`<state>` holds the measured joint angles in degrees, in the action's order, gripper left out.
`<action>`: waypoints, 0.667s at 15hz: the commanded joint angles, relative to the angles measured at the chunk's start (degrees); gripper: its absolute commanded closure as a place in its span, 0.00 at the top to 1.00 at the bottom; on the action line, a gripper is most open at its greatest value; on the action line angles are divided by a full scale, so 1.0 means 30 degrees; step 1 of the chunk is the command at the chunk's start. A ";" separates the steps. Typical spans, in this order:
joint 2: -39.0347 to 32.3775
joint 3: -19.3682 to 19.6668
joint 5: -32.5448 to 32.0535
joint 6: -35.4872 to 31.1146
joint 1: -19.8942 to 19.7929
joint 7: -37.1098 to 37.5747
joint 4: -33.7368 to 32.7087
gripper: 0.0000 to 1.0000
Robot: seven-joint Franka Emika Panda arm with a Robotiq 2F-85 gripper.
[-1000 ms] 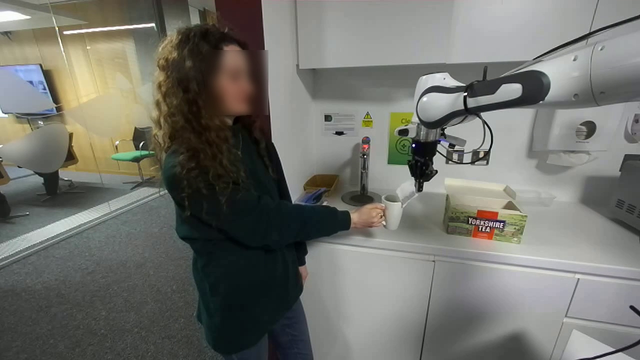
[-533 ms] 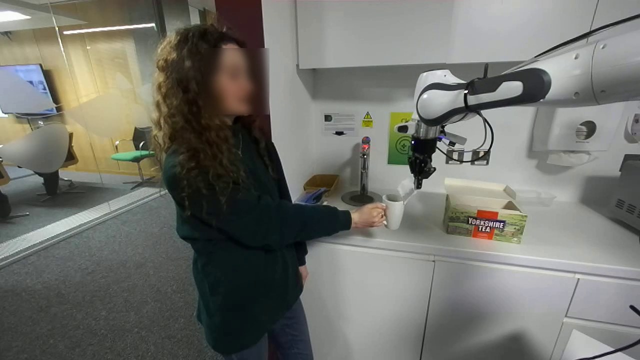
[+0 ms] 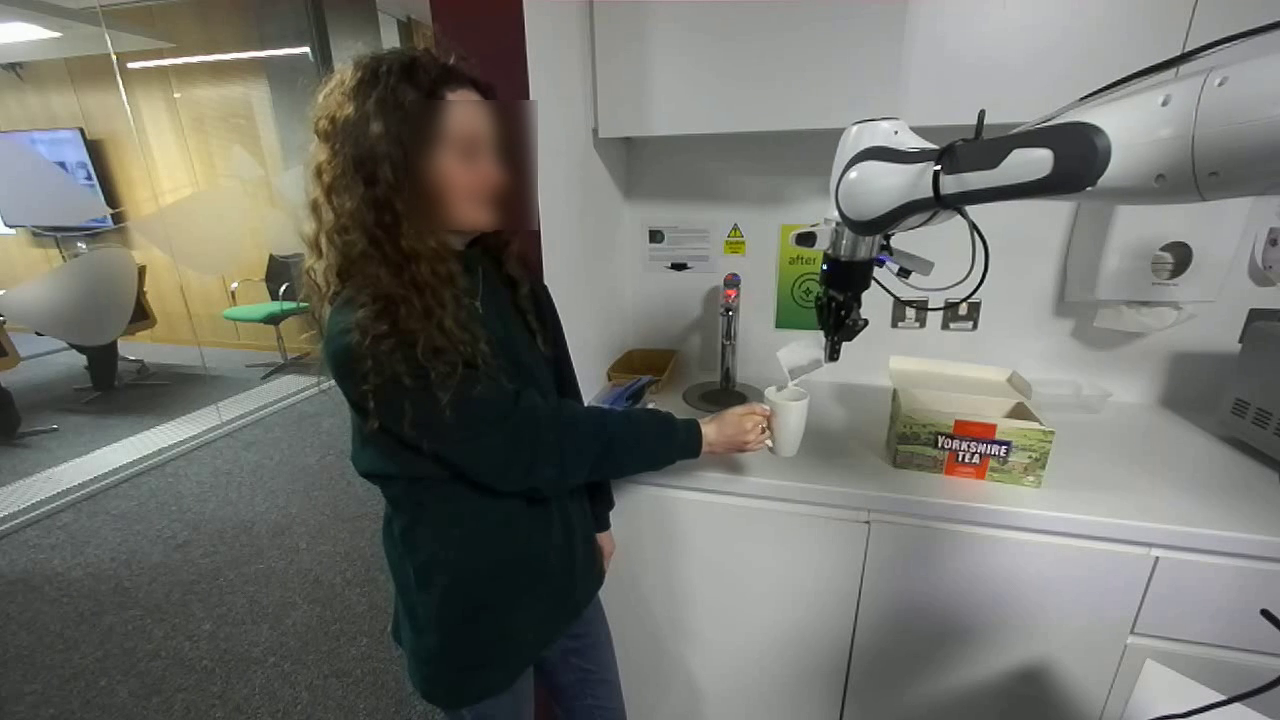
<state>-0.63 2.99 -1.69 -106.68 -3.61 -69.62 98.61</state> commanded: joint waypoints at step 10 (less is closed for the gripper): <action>0.0245 -0.0236 -0.1483 -0.0210 0.0186 0.2458 0.0028 0.00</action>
<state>-0.66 2.37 -4.62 -106.78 -3.52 -63.99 98.58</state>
